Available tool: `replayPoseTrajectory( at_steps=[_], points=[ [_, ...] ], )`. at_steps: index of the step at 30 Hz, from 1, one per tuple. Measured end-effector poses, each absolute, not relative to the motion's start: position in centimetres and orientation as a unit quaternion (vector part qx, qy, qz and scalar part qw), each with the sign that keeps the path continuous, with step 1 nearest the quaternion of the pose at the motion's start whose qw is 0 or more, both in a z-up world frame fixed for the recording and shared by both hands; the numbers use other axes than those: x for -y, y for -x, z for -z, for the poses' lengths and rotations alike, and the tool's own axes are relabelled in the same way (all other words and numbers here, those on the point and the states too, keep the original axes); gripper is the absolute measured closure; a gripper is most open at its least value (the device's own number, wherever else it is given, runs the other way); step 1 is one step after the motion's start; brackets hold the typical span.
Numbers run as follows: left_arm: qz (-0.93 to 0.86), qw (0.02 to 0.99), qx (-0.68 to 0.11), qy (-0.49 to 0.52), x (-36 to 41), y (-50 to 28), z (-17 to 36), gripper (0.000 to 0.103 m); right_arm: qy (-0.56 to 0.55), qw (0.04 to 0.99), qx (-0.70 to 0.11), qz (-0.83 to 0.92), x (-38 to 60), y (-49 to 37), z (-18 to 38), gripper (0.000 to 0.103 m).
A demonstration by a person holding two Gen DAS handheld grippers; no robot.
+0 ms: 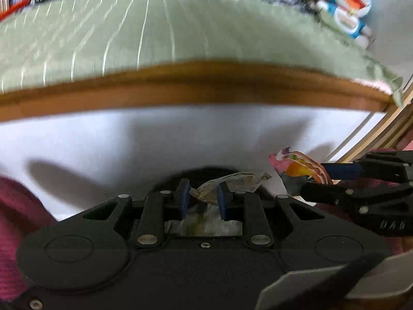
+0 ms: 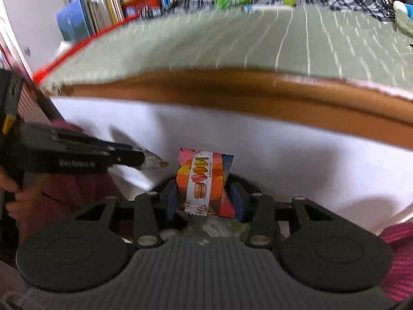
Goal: Collect trash
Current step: 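Carry the clear wrapper and orange snack packet down to the trash bag, then open both grippers to drop the wrapper and packet into the bag, then raise both open grippers back above the bed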
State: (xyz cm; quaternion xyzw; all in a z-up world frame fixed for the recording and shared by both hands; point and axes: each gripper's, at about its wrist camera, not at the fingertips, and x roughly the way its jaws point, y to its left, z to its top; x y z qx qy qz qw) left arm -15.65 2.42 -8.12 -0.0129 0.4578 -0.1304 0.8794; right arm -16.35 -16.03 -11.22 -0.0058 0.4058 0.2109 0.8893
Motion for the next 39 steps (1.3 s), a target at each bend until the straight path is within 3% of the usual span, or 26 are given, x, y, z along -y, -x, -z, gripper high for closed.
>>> replayPoseTrajectory(
  at_steps=[6, 18, 21, 28, 39],
  points=[
    [0.119, 0.856, -0.503, 0.021, -2.7, 15.6, 10.9, 0.083, 0.015, 0.875, -0.432, -0.219, 15.0, 16.7, 13.0, 0.053],
    [0.115, 0.856, -0.503, 0.01, -1.9, 15.1, 11.0, 0.082, 0.011, 0.874, -0.433, -0.219, 15.2, 16.2, 13.0, 0.05],
    [0.115, 0.858, -0.501, 0.008, -1.6, 15.1, 10.7, 0.074, 0.01, 0.874, -0.432, -0.22, 15.1, 16.1, 13.0, 0.05],
    [0.111, 0.865, -0.49, -0.003, -1.7, 15.0, 10.0, 0.05, 0.006, 0.875, -0.429, -0.223, 15.1, 16.1, 12.8, 0.034],
    [0.118, 0.877, -0.465, -0.007, -2.0, 14.7, 7.5, 0.035, -0.006, 0.888, -0.398, -0.229, 16.0, 16.1, 10.5, 0.032]
  ],
)
